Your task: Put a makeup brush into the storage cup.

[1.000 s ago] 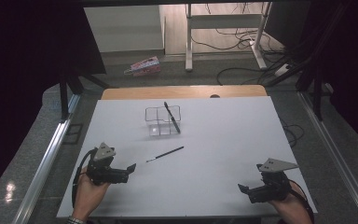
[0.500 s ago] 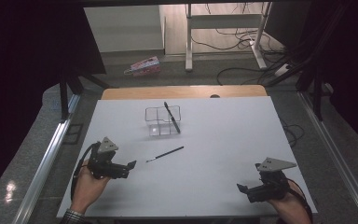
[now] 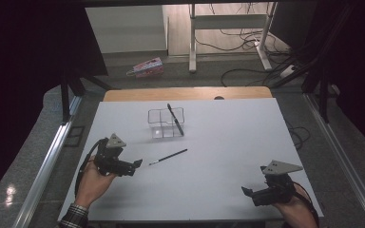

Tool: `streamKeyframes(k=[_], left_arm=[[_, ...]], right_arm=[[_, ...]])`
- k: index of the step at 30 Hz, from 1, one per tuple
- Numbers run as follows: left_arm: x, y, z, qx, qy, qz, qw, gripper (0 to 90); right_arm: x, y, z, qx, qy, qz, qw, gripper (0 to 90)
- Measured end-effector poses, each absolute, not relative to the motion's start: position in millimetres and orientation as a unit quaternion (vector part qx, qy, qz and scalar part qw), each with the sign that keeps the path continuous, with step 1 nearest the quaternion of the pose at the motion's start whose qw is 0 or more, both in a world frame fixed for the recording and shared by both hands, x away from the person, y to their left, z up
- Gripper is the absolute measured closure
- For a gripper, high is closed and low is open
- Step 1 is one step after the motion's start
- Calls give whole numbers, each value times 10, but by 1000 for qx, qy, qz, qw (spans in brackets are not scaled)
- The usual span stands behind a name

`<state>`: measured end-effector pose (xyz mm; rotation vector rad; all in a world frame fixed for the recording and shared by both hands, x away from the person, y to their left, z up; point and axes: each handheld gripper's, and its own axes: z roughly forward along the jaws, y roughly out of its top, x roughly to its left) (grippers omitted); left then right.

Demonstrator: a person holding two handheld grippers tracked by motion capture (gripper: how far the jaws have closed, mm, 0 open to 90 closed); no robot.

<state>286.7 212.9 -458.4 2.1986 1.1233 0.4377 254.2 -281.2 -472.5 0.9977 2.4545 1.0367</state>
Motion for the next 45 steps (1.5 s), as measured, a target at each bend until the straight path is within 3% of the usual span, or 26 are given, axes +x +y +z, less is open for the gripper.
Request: streamKeyframes(k=[45], left_arm=[[3487, 1398, -4435, 917, 319, 104, 214, 40]], right_arm=[[2543, -2809, -4739, 343, 856, 359, 142, 0]])
